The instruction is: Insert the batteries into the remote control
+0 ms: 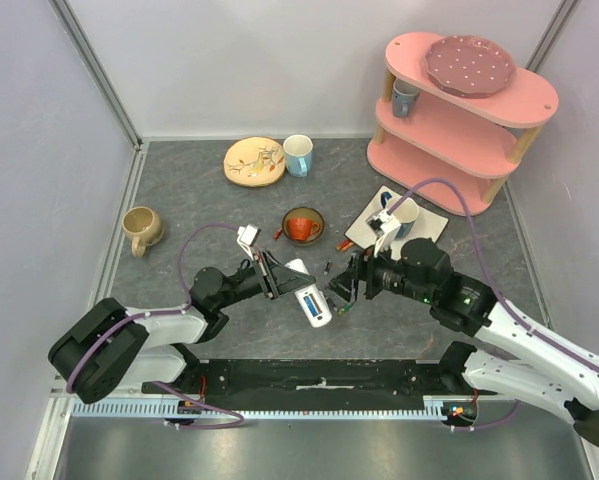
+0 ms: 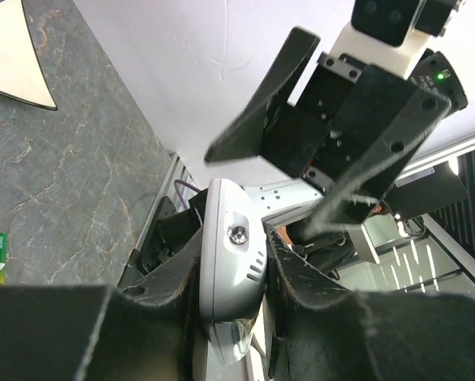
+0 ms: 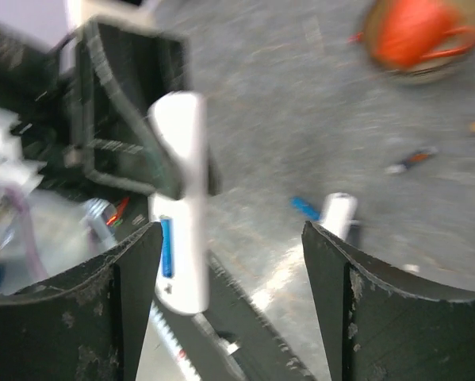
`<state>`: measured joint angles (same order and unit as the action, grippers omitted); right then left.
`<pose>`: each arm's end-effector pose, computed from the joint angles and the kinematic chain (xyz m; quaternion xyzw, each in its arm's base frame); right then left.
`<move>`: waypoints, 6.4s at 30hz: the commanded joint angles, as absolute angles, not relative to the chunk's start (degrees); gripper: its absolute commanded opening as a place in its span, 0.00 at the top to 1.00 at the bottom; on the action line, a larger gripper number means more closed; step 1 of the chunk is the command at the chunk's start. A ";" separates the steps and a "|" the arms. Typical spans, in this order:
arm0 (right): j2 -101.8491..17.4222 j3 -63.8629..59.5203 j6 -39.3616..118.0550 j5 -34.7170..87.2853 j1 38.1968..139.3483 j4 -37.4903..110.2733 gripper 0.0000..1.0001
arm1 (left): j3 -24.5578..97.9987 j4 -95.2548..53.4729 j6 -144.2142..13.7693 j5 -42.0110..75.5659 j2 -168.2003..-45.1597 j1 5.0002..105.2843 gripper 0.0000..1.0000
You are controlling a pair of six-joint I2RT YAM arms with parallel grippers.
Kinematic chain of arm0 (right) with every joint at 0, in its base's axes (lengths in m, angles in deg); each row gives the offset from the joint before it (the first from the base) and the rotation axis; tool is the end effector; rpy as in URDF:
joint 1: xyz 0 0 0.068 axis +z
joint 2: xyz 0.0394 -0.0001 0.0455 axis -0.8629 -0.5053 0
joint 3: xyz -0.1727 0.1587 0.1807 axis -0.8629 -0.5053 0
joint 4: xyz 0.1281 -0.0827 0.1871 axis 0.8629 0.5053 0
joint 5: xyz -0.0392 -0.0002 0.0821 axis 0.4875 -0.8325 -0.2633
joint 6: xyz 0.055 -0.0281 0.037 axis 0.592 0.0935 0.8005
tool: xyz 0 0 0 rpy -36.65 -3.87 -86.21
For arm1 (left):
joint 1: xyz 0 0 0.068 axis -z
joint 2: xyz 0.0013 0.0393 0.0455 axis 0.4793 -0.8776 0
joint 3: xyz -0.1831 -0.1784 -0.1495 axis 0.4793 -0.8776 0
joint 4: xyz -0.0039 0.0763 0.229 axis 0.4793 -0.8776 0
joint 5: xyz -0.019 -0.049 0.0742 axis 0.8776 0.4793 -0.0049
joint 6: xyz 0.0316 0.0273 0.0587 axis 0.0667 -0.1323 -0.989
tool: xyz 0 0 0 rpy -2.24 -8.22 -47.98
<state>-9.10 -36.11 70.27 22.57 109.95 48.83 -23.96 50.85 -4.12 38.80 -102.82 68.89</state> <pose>0.1065 0.1466 0.3189 -0.1457 0.8005 0.4581 0.3579 0.1441 -0.1613 0.2530 0.0310 0.6294 -0.7222 0.2852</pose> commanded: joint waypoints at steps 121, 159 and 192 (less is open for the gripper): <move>-49.81 -33.86 135.71 67.59 105.17 58.21 1.00 | -32.11 12.43 -11.15 34.36 -63.01 55.98 0.98; -50.97 -22.88 119.16 68.99 112.03 62.51 0.39 | -32.02 7.42 -12.02 32.95 -57.91 55.98 0.98; -54.64 -26.92 41.06 35.33 104.56 44.59 0.20 | -31.32 2.05 -14.40 32.77 -55.62 55.98 0.98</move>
<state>-53.47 -27.57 43.25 37.02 104.99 46.95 -32.53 0.95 -12.20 33.84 -55.37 56.35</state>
